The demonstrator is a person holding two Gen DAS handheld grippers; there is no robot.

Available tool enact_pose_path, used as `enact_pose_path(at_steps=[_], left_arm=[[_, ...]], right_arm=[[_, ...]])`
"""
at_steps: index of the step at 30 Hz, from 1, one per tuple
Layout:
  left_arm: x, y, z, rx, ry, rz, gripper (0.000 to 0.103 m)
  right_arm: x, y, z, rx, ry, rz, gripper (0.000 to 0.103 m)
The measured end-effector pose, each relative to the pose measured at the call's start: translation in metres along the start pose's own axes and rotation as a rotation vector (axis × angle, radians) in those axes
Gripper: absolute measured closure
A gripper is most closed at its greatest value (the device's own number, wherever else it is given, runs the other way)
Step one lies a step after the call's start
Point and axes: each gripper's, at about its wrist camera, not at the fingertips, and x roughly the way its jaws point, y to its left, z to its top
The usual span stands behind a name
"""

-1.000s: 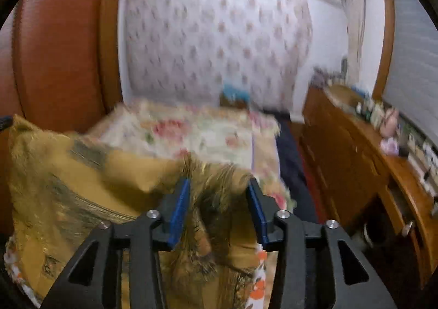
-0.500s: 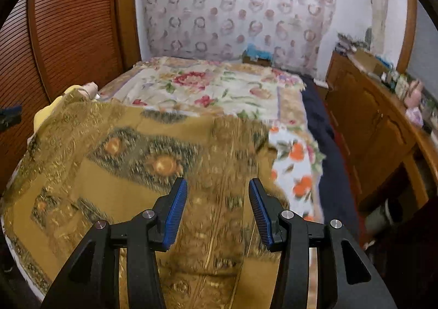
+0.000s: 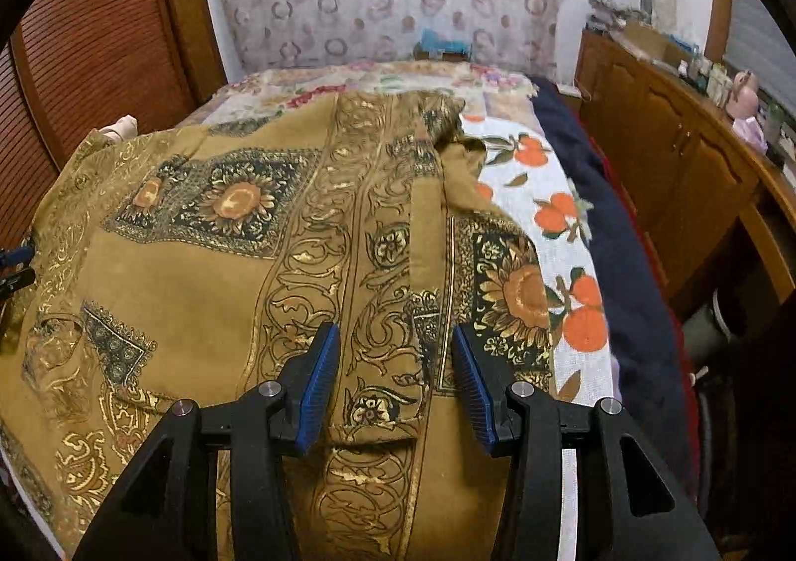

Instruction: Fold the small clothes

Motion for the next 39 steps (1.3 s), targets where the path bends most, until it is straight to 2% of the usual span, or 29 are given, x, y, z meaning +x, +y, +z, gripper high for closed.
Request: enact_pose_path(at_steps=[7,11,17,20,22,25,28,30,33,37,39], left_arm=[[0.006,-0.010,-0.003,0.062,0.011,0.050,0.017],[0.008,-0.009,-0.003,0.064,0.020,0.033,0.010],[0.008,-0.012,-0.003,0.065,0.023,0.031,0.010],[0.002,-0.009,-0.003,0.035,0.048,-0.016,0.010],[-0.012,-0.004,-0.004,-0.001,0.013,-0.056,0.015],[-0.034,0.006,-0.005,-0.048,-0.050,-0.048,0.020],[-0.048,0.017,-0.006,-0.074,-0.083,-0.026,0.034],[-0.050,0.025,-0.006,-0.096,-0.080,-0.011,0.049],[-0.043,0.035,-0.008,-0.112,-0.059,-0.022,0.063],[-0.028,0.040,-0.010,-0.110,-0.028,0.002,0.067],[-0.021,0.043,-0.010,-0.101,-0.015,0.045,0.067]], right_arm=[[0.002,0.013,-0.014,-0.011,-0.012,-0.005,0.054],[0.000,0.014,-0.017,-0.015,-0.012,-0.009,0.054],[0.007,0.015,-0.022,-0.020,-0.014,-0.012,0.053],[0.010,0.016,-0.022,-0.020,-0.014,-0.012,0.053],[0.010,0.017,-0.022,-0.021,-0.014,-0.012,0.053],[0.011,0.017,-0.023,-0.024,-0.014,-0.012,0.052],[0.011,0.017,-0.023,-0.023,-0.015,-0.012,0.052],[0.011,0.018,-0.023,-0.024,-0.015,-0.013,0.052],[0.010,0.017,-0.024,-0.026,-0.015,-0.013,0.052],[0.010,0.017,-0.024,-0.026,-0.016,-0.013,0.052],[0.010,0.017,-0.024,-0.026,-0.016,-0.012,0.052]])
